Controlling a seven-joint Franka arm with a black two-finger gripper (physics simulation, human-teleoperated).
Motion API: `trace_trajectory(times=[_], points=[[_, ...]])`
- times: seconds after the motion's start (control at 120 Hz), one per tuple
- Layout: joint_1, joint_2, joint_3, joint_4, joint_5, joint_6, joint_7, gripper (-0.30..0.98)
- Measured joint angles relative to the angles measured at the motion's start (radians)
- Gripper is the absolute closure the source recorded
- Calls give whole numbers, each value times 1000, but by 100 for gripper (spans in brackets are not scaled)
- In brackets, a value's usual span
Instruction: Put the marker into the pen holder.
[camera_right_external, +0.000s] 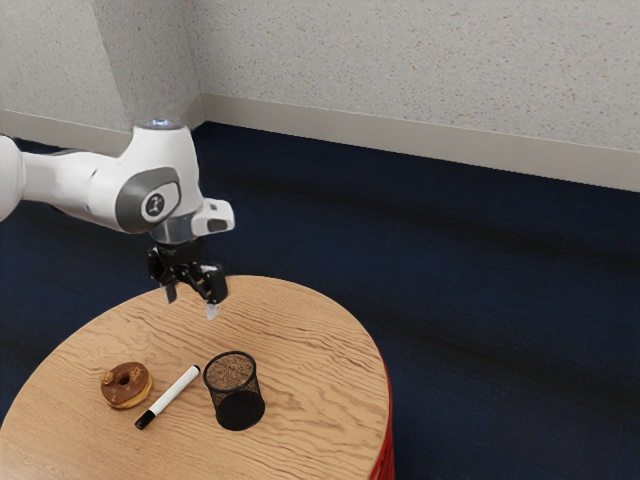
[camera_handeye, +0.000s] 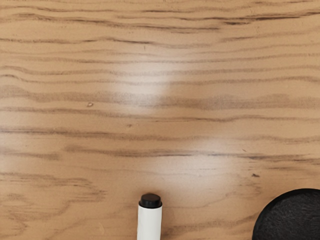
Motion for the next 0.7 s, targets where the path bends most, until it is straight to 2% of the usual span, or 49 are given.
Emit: trace_trajectory(times=[0.167, 0.233, 0.333, 0.6, 0.7], points=[[56, -112, -1, -206, 17, 136, 86, 0], [39, -141, -10, -269, 24, 180, 115, 0], [1, -145, -14, -305, 29, 227, 153, 0], [6, -146, -7, -365, 32, 295, 208, 0], [5, -110, 0, -365, 31, 316, 217, 9]])
